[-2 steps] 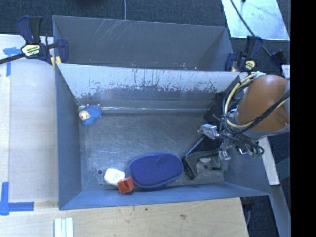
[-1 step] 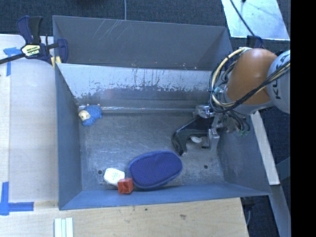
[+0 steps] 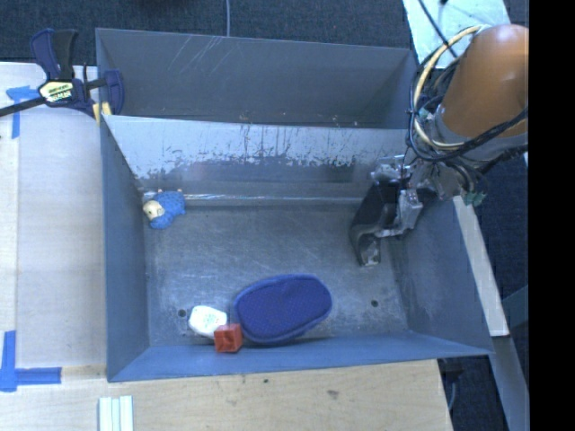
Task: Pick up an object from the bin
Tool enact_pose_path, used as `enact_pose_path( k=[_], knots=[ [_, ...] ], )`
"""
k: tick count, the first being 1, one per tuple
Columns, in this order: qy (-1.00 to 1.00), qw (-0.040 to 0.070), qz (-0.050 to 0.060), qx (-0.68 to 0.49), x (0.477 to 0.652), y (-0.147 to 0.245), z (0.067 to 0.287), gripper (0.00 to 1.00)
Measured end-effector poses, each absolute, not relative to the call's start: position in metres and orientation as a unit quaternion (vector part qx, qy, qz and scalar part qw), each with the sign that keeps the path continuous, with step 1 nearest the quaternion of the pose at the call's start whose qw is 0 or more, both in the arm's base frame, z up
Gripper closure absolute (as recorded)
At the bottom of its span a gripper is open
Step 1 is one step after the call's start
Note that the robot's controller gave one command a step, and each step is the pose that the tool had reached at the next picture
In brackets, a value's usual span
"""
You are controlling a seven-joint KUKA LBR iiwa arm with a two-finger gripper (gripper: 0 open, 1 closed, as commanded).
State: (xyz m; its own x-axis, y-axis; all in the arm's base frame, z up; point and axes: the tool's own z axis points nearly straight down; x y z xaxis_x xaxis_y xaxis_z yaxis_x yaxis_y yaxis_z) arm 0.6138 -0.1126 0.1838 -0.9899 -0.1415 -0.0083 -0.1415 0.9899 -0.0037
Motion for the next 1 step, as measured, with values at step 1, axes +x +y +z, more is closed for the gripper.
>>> enact_pose_path(
  k=[1],
  knots=[
    [0.998, 0.003, -0.001, -0.063, 0.6023, -0.1094, 0.2584, 1.00]
  ],
)
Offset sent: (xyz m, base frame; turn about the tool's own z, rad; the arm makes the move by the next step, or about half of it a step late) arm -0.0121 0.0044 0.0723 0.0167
